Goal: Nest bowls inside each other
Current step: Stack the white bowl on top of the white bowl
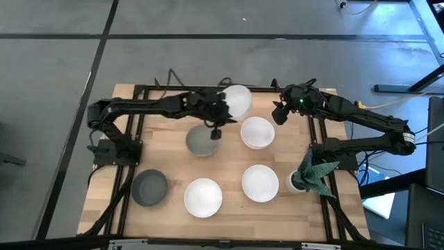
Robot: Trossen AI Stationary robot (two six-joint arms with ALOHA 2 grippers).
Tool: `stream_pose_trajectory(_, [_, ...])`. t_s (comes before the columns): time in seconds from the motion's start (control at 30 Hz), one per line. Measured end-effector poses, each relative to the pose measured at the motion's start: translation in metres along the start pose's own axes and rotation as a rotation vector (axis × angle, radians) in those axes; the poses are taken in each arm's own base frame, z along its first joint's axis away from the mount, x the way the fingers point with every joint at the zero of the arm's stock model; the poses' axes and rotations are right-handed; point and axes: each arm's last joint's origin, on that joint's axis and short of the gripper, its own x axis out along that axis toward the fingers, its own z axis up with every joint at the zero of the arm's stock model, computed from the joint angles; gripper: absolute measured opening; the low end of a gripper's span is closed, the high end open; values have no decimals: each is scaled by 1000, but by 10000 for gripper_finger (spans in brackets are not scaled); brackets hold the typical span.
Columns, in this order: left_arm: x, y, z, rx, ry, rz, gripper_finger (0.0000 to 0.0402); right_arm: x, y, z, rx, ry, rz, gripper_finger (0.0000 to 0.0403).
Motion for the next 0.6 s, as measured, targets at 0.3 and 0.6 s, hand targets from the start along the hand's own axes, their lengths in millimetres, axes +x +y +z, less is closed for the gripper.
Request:
stream_pose_trajectory(0.3, [53, 7, 16, 28, -38, -137, 0, 4, -13, 0, 38, 19, -71, 193])
stream_pose_trajectory(0.6, [89, -18, 12, 43, -32, -264, 0, 6, -22, 0, 65, 24, -118, 193])
